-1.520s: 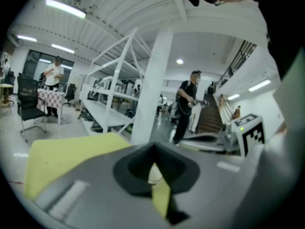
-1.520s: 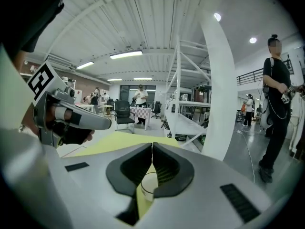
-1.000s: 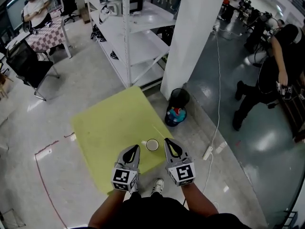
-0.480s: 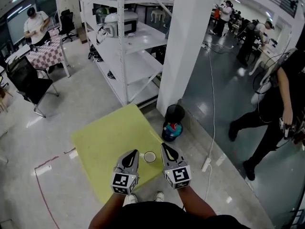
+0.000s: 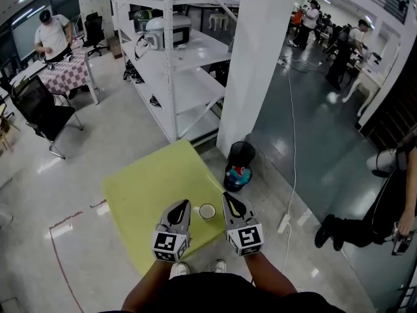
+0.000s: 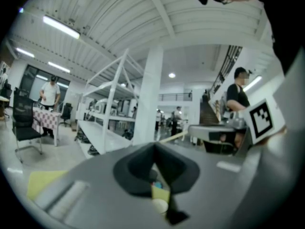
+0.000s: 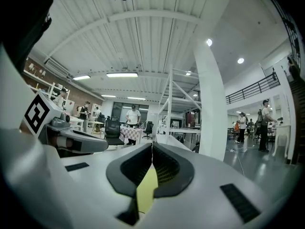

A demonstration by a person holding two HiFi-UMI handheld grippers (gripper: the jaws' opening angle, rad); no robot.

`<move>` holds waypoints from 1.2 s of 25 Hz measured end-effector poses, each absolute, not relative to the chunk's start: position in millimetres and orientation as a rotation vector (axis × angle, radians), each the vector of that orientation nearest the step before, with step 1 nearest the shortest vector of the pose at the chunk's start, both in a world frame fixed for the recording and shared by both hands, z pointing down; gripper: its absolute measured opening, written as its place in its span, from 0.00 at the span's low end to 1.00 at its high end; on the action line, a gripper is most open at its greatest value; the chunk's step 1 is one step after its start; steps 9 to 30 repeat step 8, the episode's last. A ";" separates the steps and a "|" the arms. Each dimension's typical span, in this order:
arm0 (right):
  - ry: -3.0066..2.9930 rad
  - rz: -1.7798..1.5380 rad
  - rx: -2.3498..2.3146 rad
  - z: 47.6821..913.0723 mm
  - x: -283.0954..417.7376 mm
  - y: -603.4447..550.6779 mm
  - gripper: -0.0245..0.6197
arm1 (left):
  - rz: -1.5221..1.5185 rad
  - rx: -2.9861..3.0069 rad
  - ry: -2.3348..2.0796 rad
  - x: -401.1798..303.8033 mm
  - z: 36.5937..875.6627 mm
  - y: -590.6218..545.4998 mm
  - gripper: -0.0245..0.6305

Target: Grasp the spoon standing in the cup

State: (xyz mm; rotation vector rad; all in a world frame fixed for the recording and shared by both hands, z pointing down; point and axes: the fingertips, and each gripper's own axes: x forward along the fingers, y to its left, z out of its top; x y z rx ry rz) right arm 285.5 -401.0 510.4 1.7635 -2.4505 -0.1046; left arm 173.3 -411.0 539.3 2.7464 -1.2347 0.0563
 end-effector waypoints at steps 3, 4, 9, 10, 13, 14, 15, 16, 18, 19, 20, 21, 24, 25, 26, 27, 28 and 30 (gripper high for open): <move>-2.446 -0.105 1.760 510.5 284.6 -398.8 0.05 | 0.049 2.742 -1.238 172.0 537.2 -410.1 0.05; -2.447 -0.108 1.760 510.7 284.1 -398.1 0.05 | 0.047 2.743 -1.238 172.0 537.2 -410.0 0.05; -2.459 -0.133 1.753 511.4 280.6 -395.9 0.05 | 0.038 2.749 -1.238 171.8 538.8 -408.4 0.05; -2.459 -0.133 1.753 511.4 280.6 -395.9 0.05 | 0.038 2.749 -1.238 171.8 538.8 -408.4 0.05; -2.459 -0.133 1.753 511.4 280.6 -395.9 0.05 | 0.038 2.749 -1.238 171.8 538.8 -408.4 0.05; -2.459 -0.133 1.753 511.4 280.6 -395.9 0.05 | 0.038 2.749 -1.238 171.8 538.8 -408.4 0.05; -2.459 -0.133 1.753 511.4 280.6 -395.9 0.05 | 0.038 2.749 -1.238 171.8 538.8 -408.4 0.05; -2.459 -0.133 1.753 511.4 280.6 -395.9 0.05 | 0.038 2.749 -1.238 171.8 538.8 -408.4 0.05; -2.459 -0.133 1.753 511.4 280.6 -395.9 0.05 | 0.038 2.749 -1.238 171.8 538.8 -408.4 0.05; -2.459 -0.133 1.753 511.4 280.6 -395.9 0.05 | 0.038 2.749 -1.238 171.8 538.8 -408.4 0.05; -2.459 -0.133 1.753 511.4 280.6 -395.9 0.05 | 0.038 2.749 -1.238 171.8 538.8 -408.4 0.05; -2.459 -0.133 1.753 511.4 280.6 -395.9 0.05 | 0.038 2.749 -1.238 171.8 538.8 -408.4 0.05; -2.459 -0.133 1.753 511.4 280.6 -395.9 0.05 | 0.038 2.749 -1.238 171.8 538.8 -408.4 0.05; -2.459 -0.133 1.753 511.4 280.6 -395.9 0.05 | 0.038 2.749 -1.238 171.8 538.8 -408.4 0.05; -2.459 -0.133 1.753 511.4 280.6 -395.9 0.05 | 0.038 2.749 -1.238 171.8 538.8 -408.4 0.05; -2.459 -0.133 1.753 511.4 280.6 -395.9 0.05 | 0.038 2.749 -1.238 171.8 538.8 -408.4 0.05; -2.459 -0.133 1.753 511.4 280.6 -395.9 0.05 | 0.038 2.749 -1.238 171.8 538.8 -408.4 0.05; -2.459 -0.133 1.753 511.4 280.6 -395.9 0.05 | 0.038 2.749 -1.238 171.8 538.8 -408.4 0.05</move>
